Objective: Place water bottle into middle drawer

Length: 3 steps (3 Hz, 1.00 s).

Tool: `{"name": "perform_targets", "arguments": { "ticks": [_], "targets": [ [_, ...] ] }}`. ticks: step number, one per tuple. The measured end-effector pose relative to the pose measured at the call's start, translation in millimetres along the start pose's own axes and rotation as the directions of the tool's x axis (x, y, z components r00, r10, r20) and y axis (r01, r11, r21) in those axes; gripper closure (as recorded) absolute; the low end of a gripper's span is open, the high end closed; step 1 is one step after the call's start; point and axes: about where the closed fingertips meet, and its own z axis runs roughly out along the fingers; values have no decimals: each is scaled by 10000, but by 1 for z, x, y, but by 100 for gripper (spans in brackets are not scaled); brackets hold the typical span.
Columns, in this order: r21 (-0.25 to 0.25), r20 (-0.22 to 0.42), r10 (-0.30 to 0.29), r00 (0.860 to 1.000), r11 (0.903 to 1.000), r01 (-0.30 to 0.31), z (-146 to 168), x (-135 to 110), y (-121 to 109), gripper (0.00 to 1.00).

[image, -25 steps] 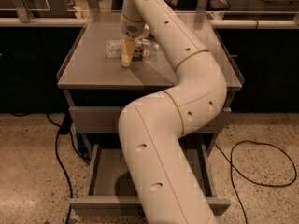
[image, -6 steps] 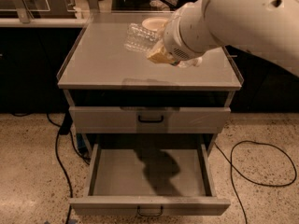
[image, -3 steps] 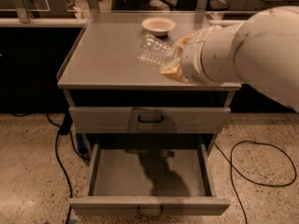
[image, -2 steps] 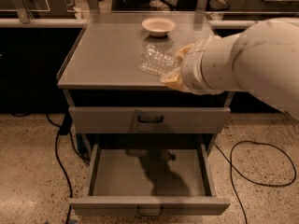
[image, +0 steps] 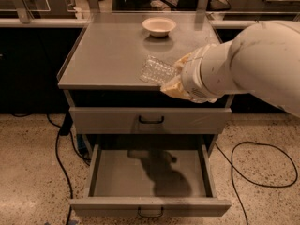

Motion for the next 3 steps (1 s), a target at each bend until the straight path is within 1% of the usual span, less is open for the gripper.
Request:
{"name": "perform_targets", "arguments": {
  "ticks": [1, 2, 3],
  "targets": [
    [-177, -195, 289, 9994, 9994, -293, 10, 8, -5, 100],
    [-407, -323, 852, 9958, 9954, -864, 23, 26, -4, 100],
    [-740, -414, 1433, 9888, 9865, -1461, 37, 45, 3, 100]
  ]
}}
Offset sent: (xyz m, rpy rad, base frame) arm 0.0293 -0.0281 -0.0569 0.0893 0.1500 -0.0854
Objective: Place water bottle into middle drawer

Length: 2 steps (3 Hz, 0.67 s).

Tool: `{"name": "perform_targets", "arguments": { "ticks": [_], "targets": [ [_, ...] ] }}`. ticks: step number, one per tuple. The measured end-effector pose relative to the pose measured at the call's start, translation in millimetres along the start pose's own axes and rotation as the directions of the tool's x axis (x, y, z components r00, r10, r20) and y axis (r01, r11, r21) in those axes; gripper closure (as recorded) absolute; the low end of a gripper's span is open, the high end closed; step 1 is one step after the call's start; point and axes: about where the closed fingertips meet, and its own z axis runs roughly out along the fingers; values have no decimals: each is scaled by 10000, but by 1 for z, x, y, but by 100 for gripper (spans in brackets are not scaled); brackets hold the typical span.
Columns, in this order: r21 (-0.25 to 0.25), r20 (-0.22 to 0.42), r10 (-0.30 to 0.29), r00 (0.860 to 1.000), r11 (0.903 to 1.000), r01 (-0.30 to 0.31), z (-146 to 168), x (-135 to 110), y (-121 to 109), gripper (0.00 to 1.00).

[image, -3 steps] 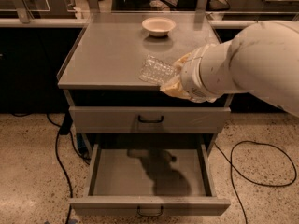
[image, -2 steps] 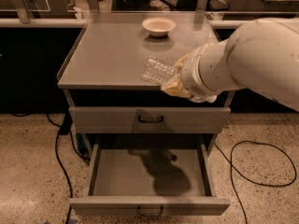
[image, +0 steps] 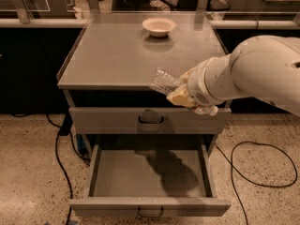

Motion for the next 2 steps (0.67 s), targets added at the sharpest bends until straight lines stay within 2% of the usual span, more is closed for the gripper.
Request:
{"name": "perform_targets", "arguments": {
  "ticks": [1, 2],
  "targets": [
    [0, 0, 0, 10000, 10000, 0, 0, 0, 0, 100],
    [-209, -116, 190, 9998, 9996, -193, 8, 9, 4, 100]
  ]
}}
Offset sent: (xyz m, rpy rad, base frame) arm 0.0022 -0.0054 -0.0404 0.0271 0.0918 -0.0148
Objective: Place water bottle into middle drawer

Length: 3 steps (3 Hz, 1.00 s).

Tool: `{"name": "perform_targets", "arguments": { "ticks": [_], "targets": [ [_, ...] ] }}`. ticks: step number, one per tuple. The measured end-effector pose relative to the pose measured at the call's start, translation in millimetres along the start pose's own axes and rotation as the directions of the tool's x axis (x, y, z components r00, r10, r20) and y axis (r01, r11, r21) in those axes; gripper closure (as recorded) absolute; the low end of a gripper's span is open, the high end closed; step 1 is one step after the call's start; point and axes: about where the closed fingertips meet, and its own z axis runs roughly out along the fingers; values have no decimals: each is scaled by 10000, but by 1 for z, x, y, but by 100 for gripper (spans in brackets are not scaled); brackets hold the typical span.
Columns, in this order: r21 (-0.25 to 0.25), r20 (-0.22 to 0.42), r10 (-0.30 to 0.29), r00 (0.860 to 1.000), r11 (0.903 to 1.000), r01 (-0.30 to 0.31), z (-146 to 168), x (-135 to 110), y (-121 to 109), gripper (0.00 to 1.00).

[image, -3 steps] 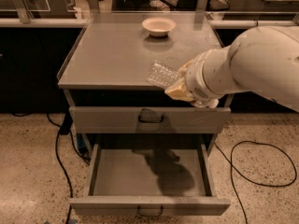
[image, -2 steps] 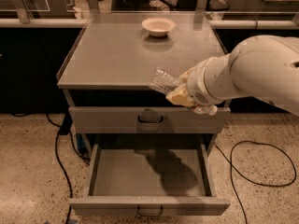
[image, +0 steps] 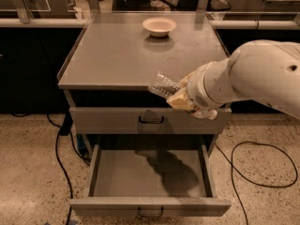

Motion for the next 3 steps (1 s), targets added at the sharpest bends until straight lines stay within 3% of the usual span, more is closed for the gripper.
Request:
{"name": "perform_targets", "arguments": {
  "ticks": [1, 3],
  "targets": [
    [-741, -324, 316, 9990, 9967, -339, 24, 23, 20, 100],
    [-2024, -735, 716, 9947, 9756, -852, 55, 57, 64, 100]
  ]
}}
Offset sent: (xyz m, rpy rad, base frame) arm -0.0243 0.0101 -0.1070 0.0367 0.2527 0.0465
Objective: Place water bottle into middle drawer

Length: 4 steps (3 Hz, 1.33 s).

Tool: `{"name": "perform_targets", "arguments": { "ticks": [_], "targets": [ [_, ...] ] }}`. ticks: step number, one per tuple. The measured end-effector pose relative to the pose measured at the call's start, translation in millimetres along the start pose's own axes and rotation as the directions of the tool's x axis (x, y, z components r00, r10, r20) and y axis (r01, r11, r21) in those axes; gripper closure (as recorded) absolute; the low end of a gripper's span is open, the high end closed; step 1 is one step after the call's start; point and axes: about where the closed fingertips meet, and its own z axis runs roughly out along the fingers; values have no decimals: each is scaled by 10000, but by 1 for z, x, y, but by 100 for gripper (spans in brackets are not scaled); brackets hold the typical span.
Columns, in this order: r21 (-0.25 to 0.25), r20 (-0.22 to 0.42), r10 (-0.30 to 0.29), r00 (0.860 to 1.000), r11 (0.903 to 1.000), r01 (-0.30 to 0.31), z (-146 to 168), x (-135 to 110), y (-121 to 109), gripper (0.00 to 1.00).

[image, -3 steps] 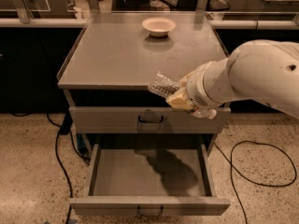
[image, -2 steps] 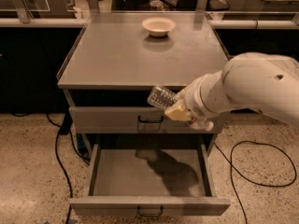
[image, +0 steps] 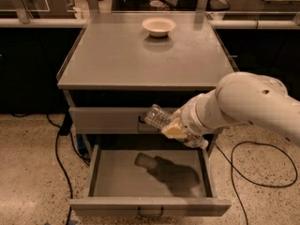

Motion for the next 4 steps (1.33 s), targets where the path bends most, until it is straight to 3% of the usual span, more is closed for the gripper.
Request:
{"name": "perform_targets", "arguments": {
  "ticks": [2, 3, 4],
  "targets": [
    [-444, -244, 74, 9997, 9990, -85, 18, 11, 13, 100],
    [-1029, -484, 189, 9986, 9944, -238, 39, 23, 25, 100],
    [-1895, -653, 405, 9970, 9805, -522, 71, 38, 39, 100]
  ]
}}
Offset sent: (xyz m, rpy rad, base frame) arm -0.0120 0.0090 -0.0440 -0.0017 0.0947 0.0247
